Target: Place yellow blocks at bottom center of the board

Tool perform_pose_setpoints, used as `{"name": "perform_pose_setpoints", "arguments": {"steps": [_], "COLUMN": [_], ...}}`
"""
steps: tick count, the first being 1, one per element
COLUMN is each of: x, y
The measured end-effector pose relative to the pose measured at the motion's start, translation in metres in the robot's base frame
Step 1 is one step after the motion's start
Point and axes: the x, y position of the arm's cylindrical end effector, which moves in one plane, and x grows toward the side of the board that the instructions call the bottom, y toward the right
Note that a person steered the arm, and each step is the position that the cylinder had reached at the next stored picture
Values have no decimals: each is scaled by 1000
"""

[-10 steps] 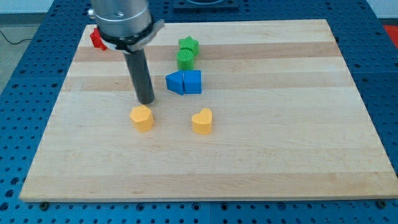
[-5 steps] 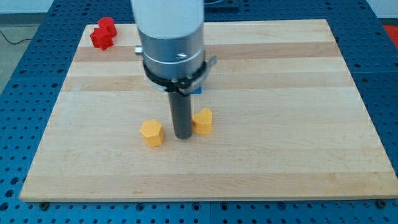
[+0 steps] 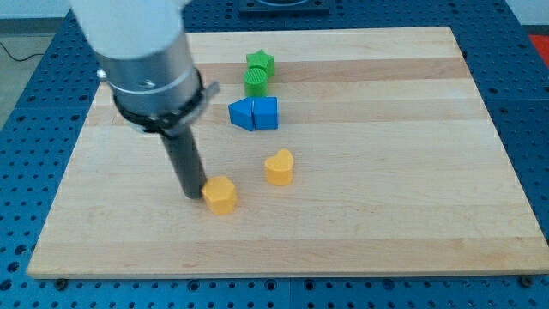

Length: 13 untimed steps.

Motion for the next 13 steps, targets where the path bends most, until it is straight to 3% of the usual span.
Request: {"name": "perform_pose_setpoints", "arguments": {"steps": [1, 2, 3, 4, 6, 7, 10, 13], "x": [19, 14, -22, -57, -91, -74, -5, -17], "y": [23, 10, -20, -15, 79, 108, 105, 98]}}
